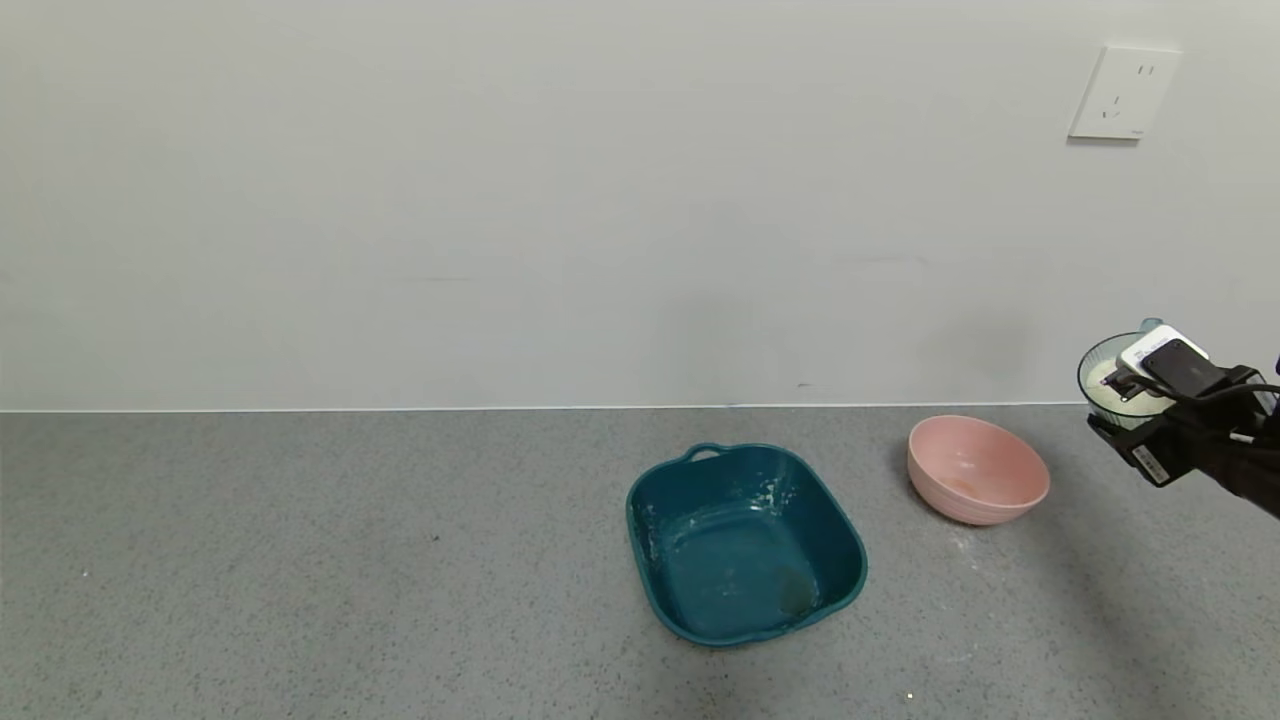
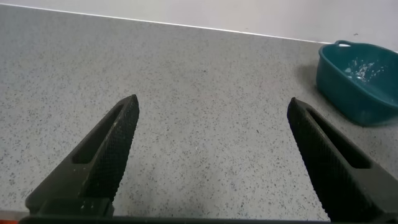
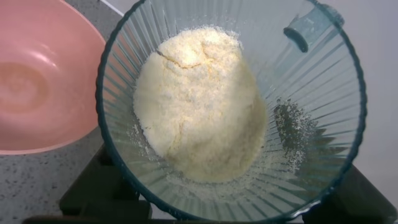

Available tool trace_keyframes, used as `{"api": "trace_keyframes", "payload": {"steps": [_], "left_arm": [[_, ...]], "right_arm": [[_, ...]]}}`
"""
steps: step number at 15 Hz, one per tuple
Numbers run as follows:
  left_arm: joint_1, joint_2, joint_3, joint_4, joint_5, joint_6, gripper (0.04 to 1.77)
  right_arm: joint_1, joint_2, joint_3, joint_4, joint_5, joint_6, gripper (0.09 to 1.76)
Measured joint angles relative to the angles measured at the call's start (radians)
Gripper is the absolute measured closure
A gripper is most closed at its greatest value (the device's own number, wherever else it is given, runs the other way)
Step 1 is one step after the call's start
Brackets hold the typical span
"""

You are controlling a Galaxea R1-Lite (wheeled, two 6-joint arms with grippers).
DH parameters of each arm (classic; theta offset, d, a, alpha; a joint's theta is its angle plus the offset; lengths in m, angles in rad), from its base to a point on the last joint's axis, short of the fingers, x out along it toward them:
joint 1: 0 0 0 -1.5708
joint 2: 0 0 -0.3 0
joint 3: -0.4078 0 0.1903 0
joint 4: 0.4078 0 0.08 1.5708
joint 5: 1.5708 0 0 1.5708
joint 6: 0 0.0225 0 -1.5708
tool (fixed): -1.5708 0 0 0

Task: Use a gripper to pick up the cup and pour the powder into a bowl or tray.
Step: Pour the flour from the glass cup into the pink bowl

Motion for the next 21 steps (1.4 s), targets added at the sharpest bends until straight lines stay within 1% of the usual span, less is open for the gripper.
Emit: {"api": "trace_keyframes", "payload": {"steps": [2,5,8,10,12,15,16,19,21], "left_arm": [[0.0,0.0,0.0,0.0,0.0,0.0,0.09],[0.0,0.0,0.0,0.0,0.0,0.0,0.09],[0.0,0.0,0.0,0.0,0.0,0.0,0.09],[0.0,0.0,0.0,0.0,0.0,0.0,0.09],[0.0,0.0,0.0,0.0,0.0,0.0,0.09],[0.0,0.0,0.0,0.0,0.0,0.0,0.09],[0.0,0.0,0.0,0.0,0.0,0.0,0.09],[0.0,0.0,0.0,0.0,0.0,0.0,0.09],[0.0,0.0,0.0,0.0,0.0,0.0,0.09]], "right_arm": [[-0.001,0.034,-0.046,0.001,-0.025,-0.06,0.5],[0.007,0.093,-0.139,0.003,-0.101,-0.165,0.5],[0.022,0.145,-0.214,0.004,-0.148,-0.283,0.5],[0.034,0.18,-0.251,0.0,-0.16,-0.339,0.5],[0.051,0.207,-0.267,0.001,-0.162,-0.394,0.5],[0.062,0.228,-0.27,-0.009,-0.163,-0.529,0.5],[0.063,0.233,-0.272,-0.031,-0.168,-0.569,0.5],[0.071,0.25,-0.285,-0.09,-0.239,-0.701,0.5],[0.075,0.259,-0.286,-0.09,-0.243,-0.754,0.5]]}}
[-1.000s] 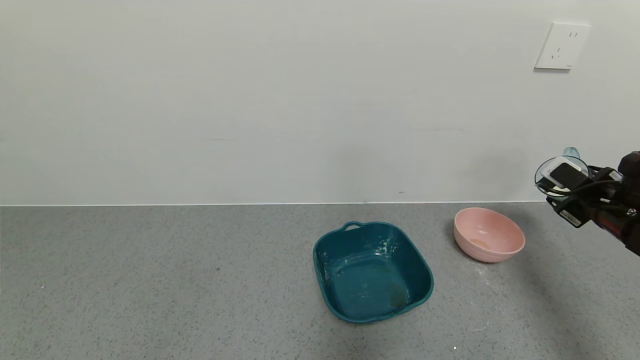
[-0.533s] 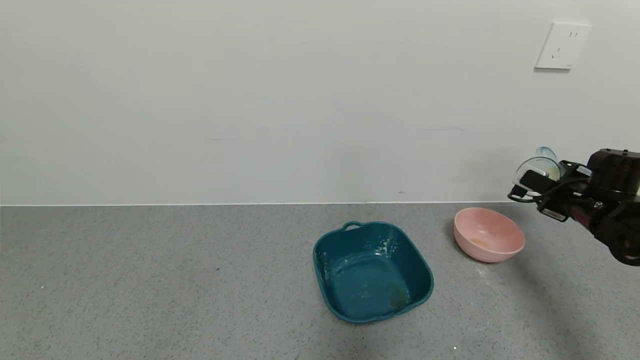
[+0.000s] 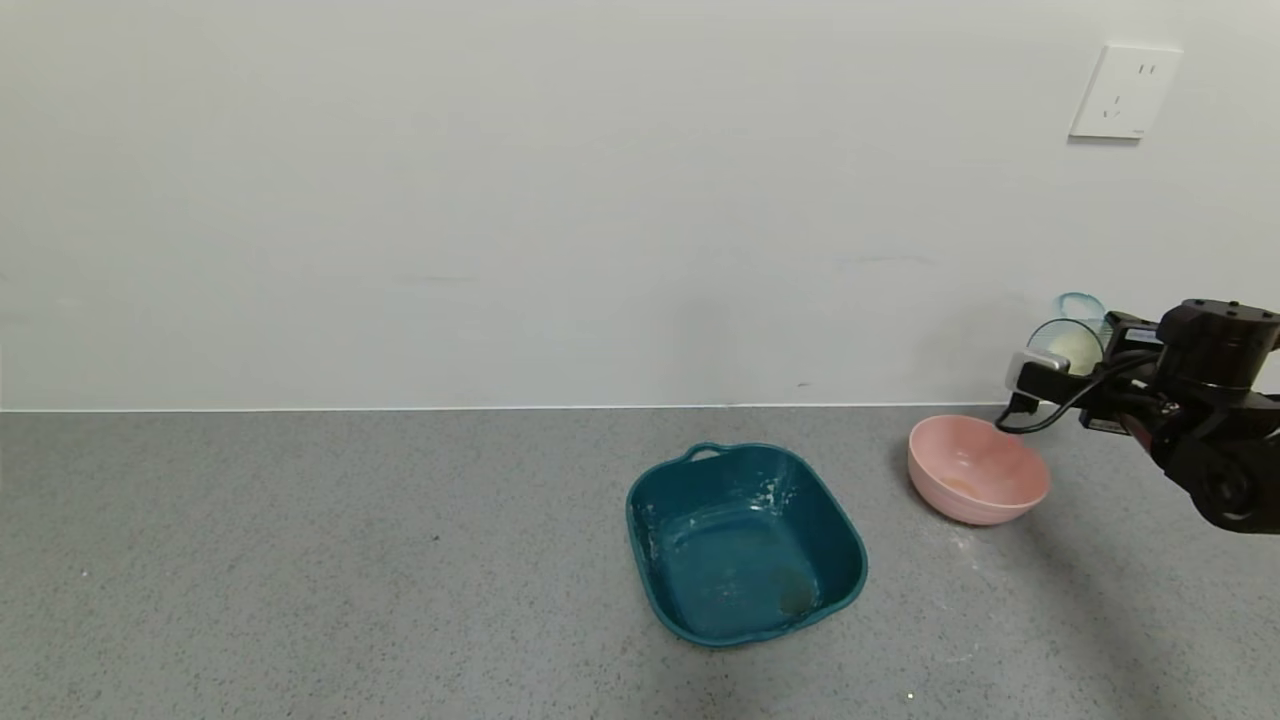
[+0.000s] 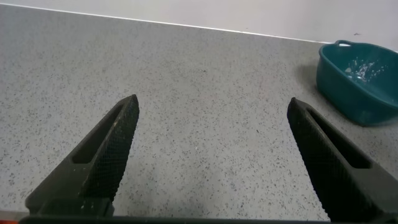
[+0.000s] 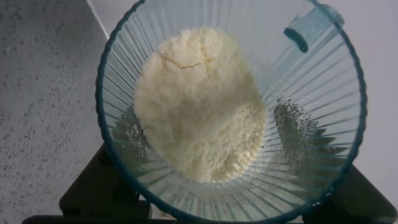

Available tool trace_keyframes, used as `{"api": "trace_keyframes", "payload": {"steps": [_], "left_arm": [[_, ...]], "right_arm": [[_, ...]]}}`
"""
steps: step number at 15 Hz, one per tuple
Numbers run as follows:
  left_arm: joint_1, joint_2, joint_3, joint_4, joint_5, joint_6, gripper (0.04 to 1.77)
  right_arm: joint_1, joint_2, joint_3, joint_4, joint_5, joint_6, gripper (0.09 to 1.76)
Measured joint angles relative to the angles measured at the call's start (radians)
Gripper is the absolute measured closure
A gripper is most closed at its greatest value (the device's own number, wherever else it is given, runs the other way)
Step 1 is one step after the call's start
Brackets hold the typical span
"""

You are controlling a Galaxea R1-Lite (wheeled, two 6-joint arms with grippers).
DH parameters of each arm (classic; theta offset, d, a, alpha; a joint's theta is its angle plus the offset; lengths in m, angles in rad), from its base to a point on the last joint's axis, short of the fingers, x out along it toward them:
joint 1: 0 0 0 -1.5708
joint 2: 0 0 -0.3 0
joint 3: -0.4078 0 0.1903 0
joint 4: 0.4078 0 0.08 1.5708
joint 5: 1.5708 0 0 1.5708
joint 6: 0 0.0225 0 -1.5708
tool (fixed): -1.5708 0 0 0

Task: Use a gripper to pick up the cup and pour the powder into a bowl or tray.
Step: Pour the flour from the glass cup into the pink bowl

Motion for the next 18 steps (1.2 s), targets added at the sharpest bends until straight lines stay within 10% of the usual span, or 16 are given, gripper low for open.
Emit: {"api": "trace_keyframes", "payload": {"steps": [18], "left_arm": [[0.0,0.0,0.0,0.0,0.0,0.0,0.09]], "right_arm": [[0.085,0.125,0.014,-0.259,-0.097,-0.374,0.51]]}}
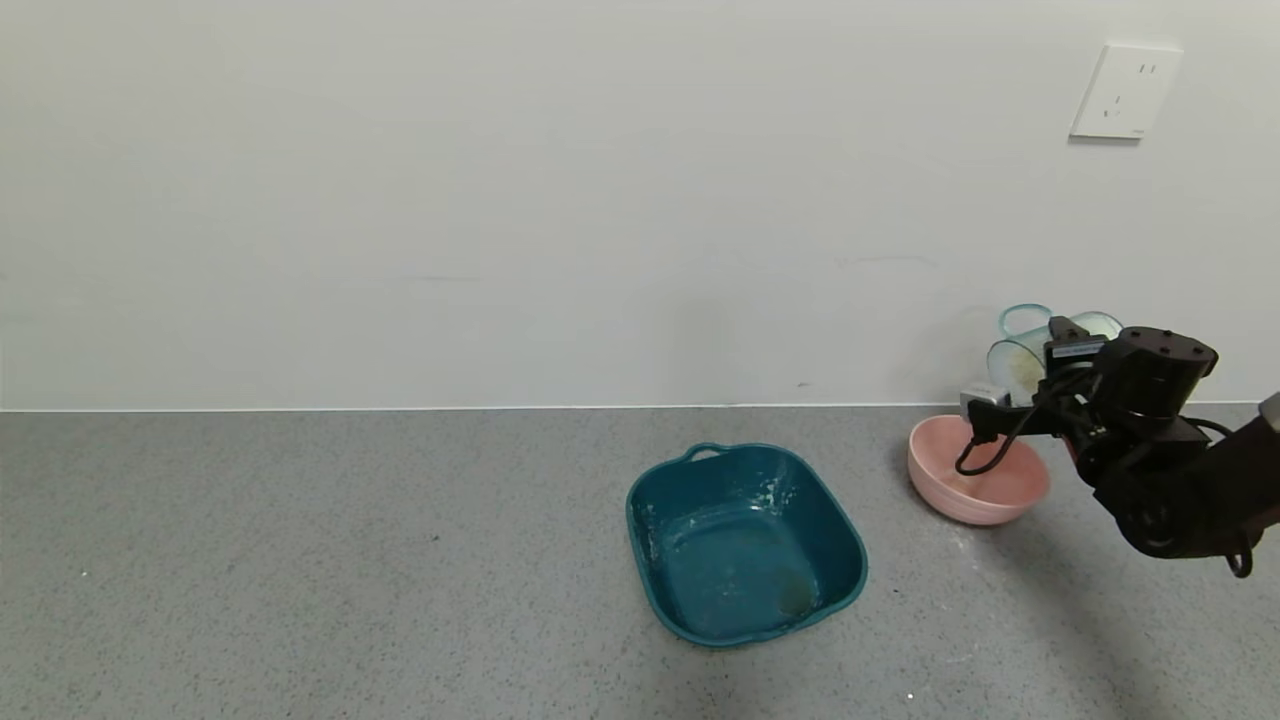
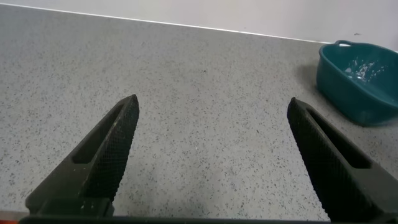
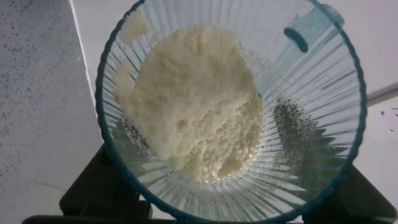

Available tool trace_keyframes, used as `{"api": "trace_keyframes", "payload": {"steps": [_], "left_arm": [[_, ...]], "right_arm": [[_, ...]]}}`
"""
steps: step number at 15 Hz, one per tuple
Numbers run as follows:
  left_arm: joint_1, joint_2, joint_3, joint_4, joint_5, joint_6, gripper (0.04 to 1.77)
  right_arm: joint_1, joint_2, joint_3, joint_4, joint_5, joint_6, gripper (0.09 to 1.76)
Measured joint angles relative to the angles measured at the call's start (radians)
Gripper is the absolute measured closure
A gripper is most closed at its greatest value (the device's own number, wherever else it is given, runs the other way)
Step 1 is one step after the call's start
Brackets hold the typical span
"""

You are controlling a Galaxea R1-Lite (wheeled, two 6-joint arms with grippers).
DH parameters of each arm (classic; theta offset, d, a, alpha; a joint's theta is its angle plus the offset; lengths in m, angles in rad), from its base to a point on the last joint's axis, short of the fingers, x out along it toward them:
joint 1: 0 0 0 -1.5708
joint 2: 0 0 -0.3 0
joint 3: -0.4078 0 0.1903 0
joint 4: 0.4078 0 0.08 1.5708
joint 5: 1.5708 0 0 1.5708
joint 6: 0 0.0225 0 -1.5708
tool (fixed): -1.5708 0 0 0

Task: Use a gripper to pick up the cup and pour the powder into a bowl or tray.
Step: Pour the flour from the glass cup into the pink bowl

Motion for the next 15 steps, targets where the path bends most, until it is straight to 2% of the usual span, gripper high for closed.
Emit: {"api": "trace_keyframes", "payload": {"steps": [8,15], "left_arm": [[0.0,0.0,0.0,0.0,0.0,0.0,0.09],[0.0,0.0,0.0,0.0,0.0,0.0,0.09]], "right_arm": [[0.04,0.035,0.06,-0.111,0.004,-0.021,0.51],[0.041,0.041,0.064,-0.126,0.003,-0.034,0.51]]}}
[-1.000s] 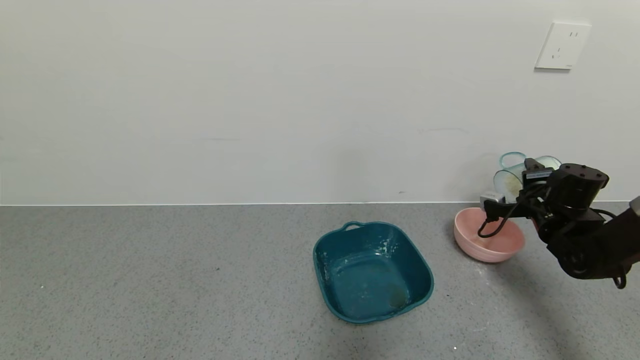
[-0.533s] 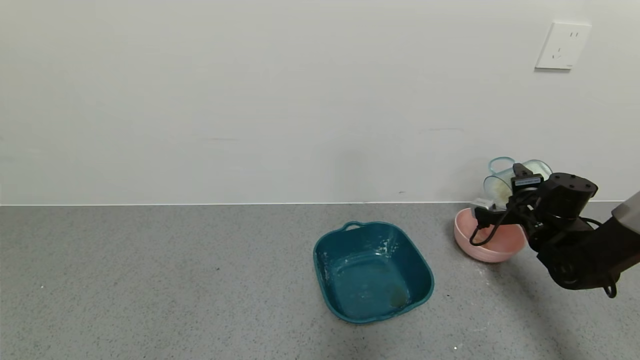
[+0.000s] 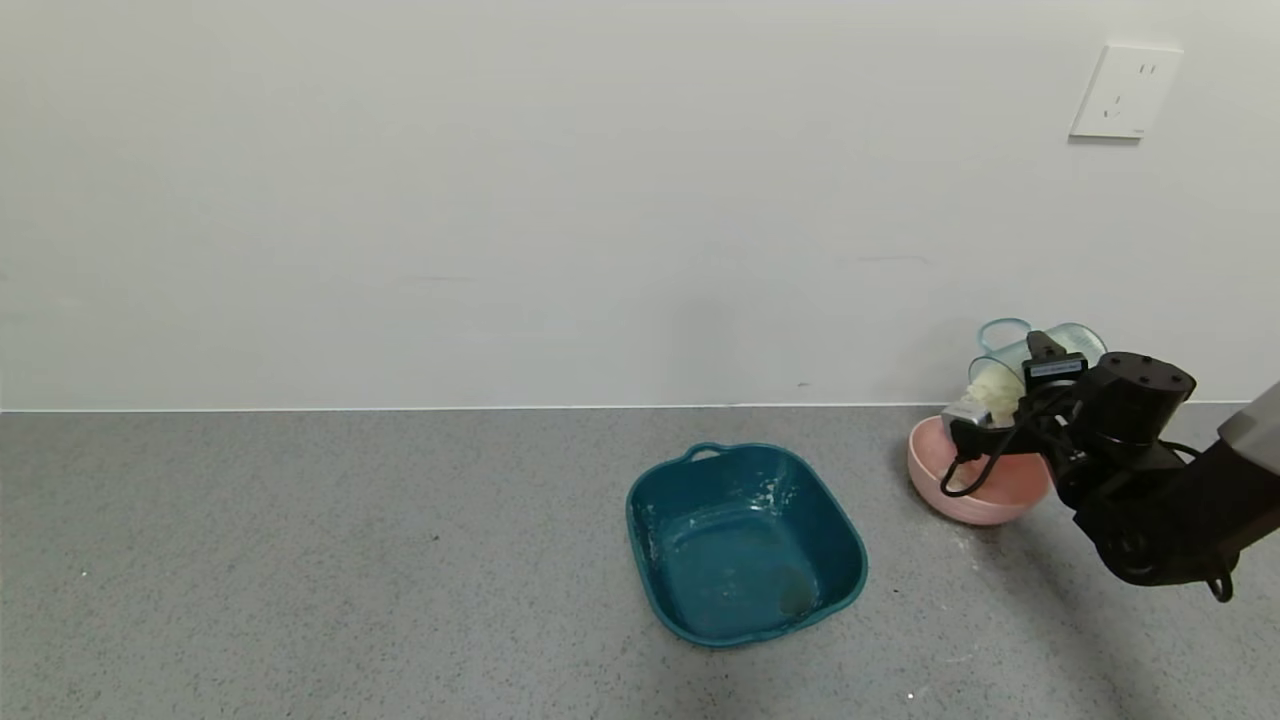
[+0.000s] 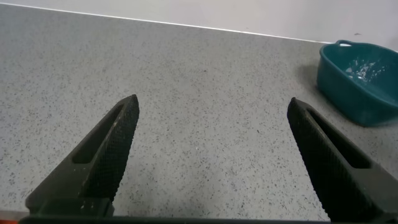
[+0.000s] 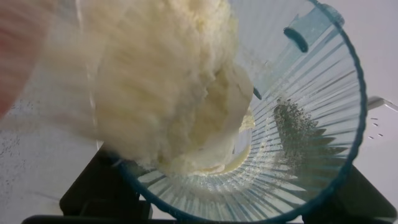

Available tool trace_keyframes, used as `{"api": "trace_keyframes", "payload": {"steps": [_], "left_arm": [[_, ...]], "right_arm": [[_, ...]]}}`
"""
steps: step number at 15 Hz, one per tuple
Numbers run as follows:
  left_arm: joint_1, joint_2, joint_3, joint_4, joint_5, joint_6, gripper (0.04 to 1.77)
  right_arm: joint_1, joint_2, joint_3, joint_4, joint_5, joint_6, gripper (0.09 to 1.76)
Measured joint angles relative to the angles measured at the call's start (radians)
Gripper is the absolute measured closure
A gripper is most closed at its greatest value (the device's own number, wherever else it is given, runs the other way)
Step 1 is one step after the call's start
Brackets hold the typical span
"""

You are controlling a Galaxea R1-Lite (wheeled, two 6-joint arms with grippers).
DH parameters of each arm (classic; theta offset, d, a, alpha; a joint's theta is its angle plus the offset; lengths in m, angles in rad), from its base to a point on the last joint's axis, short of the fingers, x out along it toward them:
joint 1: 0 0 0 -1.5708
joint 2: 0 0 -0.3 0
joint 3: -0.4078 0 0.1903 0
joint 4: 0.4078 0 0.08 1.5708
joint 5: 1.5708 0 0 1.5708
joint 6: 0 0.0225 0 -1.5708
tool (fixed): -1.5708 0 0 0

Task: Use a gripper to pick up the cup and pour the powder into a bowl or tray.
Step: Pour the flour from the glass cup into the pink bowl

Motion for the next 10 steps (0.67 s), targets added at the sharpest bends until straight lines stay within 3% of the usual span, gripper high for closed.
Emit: {"api": "trace_keyframes", "payload": {"steps": [10], "left_arm": [[0.0,0.0,0.0,0.0,0.0,0.0,0.09]], "right_arm": [[-0.012,-0.007,0.02,-0.011,0.009,0.005,0.51]]}}
